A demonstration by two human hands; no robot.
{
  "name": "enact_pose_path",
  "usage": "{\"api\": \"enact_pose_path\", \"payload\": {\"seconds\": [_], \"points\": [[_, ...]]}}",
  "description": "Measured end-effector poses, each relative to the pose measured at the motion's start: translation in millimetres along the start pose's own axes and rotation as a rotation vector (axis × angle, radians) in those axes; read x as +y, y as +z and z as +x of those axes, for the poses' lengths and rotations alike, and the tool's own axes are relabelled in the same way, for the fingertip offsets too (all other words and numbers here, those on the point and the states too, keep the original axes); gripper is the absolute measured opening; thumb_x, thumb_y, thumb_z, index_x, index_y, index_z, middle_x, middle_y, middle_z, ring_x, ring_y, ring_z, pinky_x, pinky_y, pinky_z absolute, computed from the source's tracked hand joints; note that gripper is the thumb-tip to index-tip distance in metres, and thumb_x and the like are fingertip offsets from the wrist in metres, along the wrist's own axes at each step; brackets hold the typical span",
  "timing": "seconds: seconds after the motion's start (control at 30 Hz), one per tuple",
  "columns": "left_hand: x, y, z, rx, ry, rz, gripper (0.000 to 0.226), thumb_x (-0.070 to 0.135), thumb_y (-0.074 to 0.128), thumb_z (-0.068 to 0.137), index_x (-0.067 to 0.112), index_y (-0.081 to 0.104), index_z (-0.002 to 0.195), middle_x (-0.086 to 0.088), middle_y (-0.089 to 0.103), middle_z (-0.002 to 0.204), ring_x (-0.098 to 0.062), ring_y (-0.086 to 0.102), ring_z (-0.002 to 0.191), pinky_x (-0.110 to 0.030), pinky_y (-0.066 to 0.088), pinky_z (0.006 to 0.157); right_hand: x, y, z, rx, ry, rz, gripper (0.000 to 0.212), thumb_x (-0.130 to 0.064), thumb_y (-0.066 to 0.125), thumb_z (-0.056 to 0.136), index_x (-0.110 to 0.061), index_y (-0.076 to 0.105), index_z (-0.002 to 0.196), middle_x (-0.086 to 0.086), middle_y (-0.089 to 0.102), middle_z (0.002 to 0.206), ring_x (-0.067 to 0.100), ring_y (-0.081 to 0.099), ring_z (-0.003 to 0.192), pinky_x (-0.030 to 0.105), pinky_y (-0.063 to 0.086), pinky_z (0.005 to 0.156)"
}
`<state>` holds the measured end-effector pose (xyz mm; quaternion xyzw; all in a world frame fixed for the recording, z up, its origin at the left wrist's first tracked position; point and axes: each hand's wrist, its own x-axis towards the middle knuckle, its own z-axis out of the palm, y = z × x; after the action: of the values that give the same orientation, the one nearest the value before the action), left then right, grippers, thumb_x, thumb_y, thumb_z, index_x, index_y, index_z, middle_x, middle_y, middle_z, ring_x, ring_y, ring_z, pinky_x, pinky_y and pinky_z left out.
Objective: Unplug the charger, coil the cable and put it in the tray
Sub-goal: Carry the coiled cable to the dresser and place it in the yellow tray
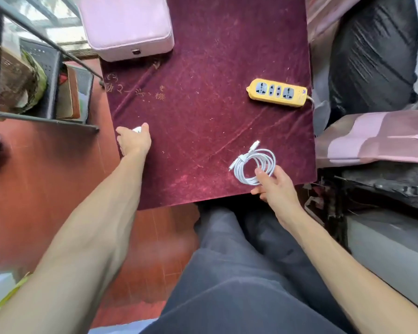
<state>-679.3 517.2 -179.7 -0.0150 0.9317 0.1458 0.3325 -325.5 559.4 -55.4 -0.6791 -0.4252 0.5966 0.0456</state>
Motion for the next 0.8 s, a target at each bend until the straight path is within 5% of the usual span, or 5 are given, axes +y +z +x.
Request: {"api": "enact_pose_path", "payload": {"seconds": [0.17, 0.3, 0.6, 0.73, 0.8], "points": [[1.8, 0.4, 2.9, 0.031, 0.037, 0.058, 0.055, 0.033, 0.061, 0.091, 0.001, 0.055, 0.135, -0.021, 0.057, 0.140, -0.038, 0.055, 0.130, -0.042, 0.042, 0.111, 12.8, -8.0, -5.0, 0.015, -0.003, -0.011, 0.007, -0.039, 0.065, 0.101, -0.033, 0.066, 0.098, -0.017, 0.074, 0.076, 0.002, 0.072, 0.064, 0.023, 0.049, 0.065], [-3.7, -13.0, -20.6, -0.157, 0.008, -0.047, 0.033, 0.017, 0.065, 0.076, 0.003, 0.079, 0.103, -0.015, 0.077, 0.102, -0.033, 0.073, 0.105, -0.040, 0.058, 0.096, 17.9, -21.5, -13.4, 0.019, -0.014, -0.028, 0.008, -0.036, 0.064, 0.102, -0.032, 0.066, 0.096, -0.010, 0.073, 0.078, 0.000, 0.070, 0.062, 0.022, 0.049, 0.064], [-35.9, -31.2, -173.5, -0.444, 0.117, -0.409, 0.028, 0.013, 0.070, 0.083, 0.020, 0.069, 0.056, 0.009, 0.066, 0.062, -0.009, 0.067, 0.069, -0.043, 0.058, 0.098, 13.1, -80.4, -48.1, -0.018, -0.096, -0.207, 0.008, -0.024, 0.060, 0.106, -0.021, 0.068, 0.106, 0.002, 0.072, 0.092, 0.001, 0.066, 0.056, 0.010, 0.047, 0.055], [-63.7, -42.6, -238.3, -0.443, 0.146, -0.546, 0.011, 0.020, 0.074, 0.089, 0.011, 0.078, 0.092, 0.002, 0.077, 0.081, -0.008, 0.071, 0.071, -0.026, 0.063, 0.078, 2.3, -107.3, -59.3, -0.095, -0.195, -0.305, 0.008, -0.025, 0.062, 0.106, -0.023, 0.070, 0.106, 0.001, 0.076, 0.092, 0.005, 0.067, 0.061, 0.010, 0.049, 0.054], [-81.9, -49.0, -269.8, -0.380, 0.138, -0.617, 0.008, 0.019, 0.073, 0.090, 0.012, 0.077, 0.086, 0.005, 0.078, 0.075, -0.009, 0.071, 0.071, -0.018, 0.060, 0.067, -4.1, -118.7, -63.5, -0.140, -0.239, -0.346, 0.009, -0.027, 0.064, 0.104, -0.026, 0.072, 0.105, -0.003, 0.078, 0.091, 0.002, 0.068, 0.061, 0.009, 0.050, 0.054]]}}
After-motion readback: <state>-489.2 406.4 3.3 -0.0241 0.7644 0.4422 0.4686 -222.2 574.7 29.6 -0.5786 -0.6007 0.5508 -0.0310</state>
